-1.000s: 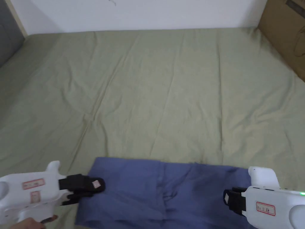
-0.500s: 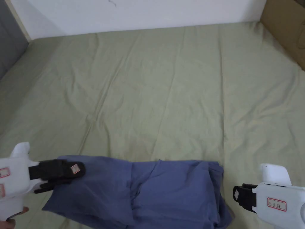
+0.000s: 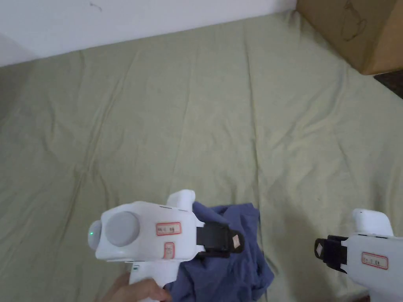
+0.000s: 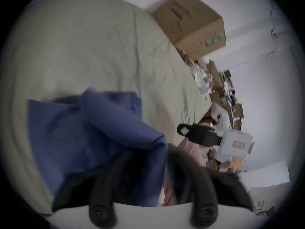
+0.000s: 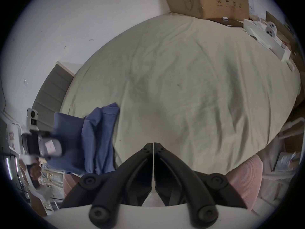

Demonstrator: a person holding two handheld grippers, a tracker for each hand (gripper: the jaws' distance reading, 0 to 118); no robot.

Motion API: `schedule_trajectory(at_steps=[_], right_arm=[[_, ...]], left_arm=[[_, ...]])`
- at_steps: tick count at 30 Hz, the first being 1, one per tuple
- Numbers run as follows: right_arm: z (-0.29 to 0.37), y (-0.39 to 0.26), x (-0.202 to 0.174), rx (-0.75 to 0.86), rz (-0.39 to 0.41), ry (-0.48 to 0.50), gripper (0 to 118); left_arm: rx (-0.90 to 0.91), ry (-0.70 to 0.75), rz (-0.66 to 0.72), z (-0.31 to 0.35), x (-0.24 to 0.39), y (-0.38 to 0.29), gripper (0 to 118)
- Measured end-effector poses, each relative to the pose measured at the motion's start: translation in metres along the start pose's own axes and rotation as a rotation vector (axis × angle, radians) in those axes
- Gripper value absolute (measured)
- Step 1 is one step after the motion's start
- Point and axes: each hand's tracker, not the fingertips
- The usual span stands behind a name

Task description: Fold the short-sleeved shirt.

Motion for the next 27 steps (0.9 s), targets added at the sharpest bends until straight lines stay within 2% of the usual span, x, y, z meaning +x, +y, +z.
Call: schedule_trajectory(at_steps=[2,3,6,8,9,10,12,13,15,17,20,23,27], right_arm=[[0.0,-0.003,0.007,-0.003,-0.017,-0.004,2],[0.001,-0.004,0.011,-0.007,-0.028,-0.01,2],[0.001,-0.007,0.016,-0.008,-0.039,-0.017,2],[0.002,-0.008,0.015,-0.008,-0.046,-0.016,2],[0.002,-0.009,0.015,-0.009,-0.049,-0.014,2],[0.001,-0.009,0.015,-0.008,-0.052,-0.012,2],[0.001,-0.009,0.013,-0.008,-0.059,-0.008,2],[0.0,-0.01,0.013,-0.007,-0.06,-0.002,2],[-0.001,-0.011,0.011,-0.008,-0.064,0.002,2],[-0.002,-0.01,0.01,-0.01,-0.062,0.011,2],[-0.003,-0.009,0.01,-0.013,-0.055,0.015,2],[-0.002,-0.01,0.012,-0.01,-0.063,0.016,2],[0.001,-0.01,0.018,-0.007,-0.076,0.008,2]], left_arm=[[-0.06,-0.023,-0.02,-0.017,0.008,-0.004,92],[-0.047,-0.029,0.027,-0.02,0.012,-0.006,98],[-0.018,-0.044,0.029,-0.007,0.006,0.0,99],[0.028,0.0,0.036,0.013,0.001,0.003,99],[0.06,0.037,0.065,0.024,-0.006,0.003,95],[0.091,0.031,0.085,0.04,0.001,0.002,85],[0.17,0.057,0.141,0.063,-0.009,-0.002,23],[0.206,0.082,0.163,0.07,-0.017,-0.005,0],[0.234,0.184,0.18,0.073,-0.026,-0.01,0],[0.167,0.231,0.189,0.066,-0.035,-0.017,0],[0.068,0.151,0.231,0.03,-0.034,-0.03,0],[-0.002,0.094,0.206,-0.012,-0.017,-0.041,0],[-0.03,0.096,0.193,-0.048,-0.003,-0.044,0]])
